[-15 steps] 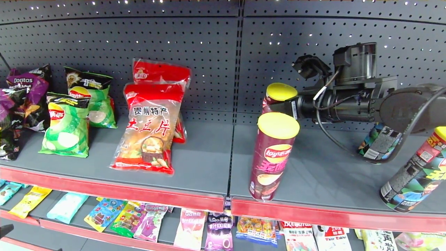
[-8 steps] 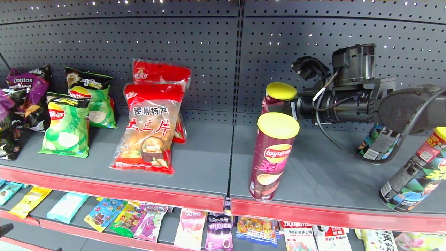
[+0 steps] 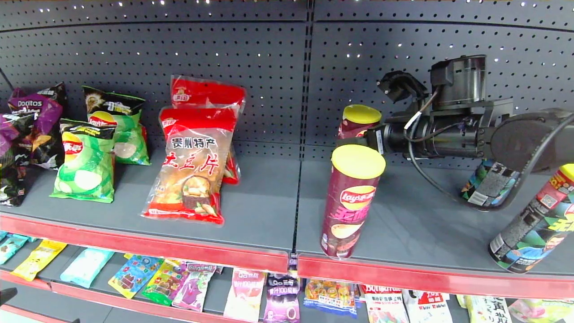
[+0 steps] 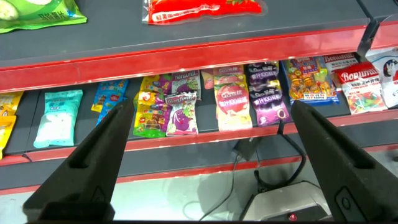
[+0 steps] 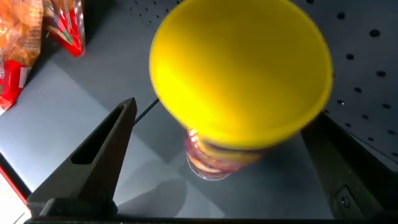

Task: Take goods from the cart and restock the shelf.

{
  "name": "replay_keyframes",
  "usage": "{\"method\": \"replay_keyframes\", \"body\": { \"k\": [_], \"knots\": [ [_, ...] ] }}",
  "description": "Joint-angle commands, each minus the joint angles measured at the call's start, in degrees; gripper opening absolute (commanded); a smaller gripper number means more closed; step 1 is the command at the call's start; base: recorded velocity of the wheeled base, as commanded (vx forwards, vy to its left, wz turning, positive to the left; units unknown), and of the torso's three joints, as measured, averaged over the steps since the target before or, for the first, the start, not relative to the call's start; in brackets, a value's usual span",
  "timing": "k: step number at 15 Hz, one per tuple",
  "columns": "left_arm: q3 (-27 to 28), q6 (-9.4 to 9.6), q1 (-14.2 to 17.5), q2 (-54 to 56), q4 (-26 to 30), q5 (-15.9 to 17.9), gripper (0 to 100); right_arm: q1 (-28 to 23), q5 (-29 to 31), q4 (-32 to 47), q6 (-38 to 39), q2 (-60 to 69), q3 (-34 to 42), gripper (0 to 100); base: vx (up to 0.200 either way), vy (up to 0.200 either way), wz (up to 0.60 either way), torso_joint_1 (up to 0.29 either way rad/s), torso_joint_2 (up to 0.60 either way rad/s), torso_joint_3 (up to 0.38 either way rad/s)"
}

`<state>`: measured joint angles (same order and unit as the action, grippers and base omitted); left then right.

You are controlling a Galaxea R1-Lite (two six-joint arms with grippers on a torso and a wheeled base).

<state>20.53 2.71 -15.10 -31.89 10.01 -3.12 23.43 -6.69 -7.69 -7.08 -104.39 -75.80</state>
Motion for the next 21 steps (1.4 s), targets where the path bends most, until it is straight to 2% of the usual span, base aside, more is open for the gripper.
{"method": "replay_keyframes", "body": {
  "k": [1, 9, 17, 21],
  "knots": [
    [0.04, 0.02, -0.01, -0.19, 0.01, 0.04, 100, 0.04, 0.10, 0.13, 0.05, 2.17, 0.74, 100, 0.000, 0.000, 0.00, 0.000, 0.00, 0.000],
    [1.09, 0.02, -0.10, -1.33, -0.16, 0.48, 100, 0.04, 2.74, 0.22, 0.05, 16.85, 11.64, 100, 0.000, 0.000, 0.00, 0.000, 0.00, 0.000],
    [2.32, 0.37, -0.10, -3.62, -0.43, 0.57, 100, -0.05, 2.74, 0.22, 0.05, 28.80, 22.01, 100, 0.000, 0.000, 0.00, 0.000, 0.00, 0.000],
    [3.73, 0.46, -0.10, -6.08, -0.52, 0.66, 100, 1.71, 2.12, 0.13, 0.05, 36.36, 30.98, 100, 0.000, 0.000, 0.00, 0.000, 0.00, 0.000]
  ]
}}
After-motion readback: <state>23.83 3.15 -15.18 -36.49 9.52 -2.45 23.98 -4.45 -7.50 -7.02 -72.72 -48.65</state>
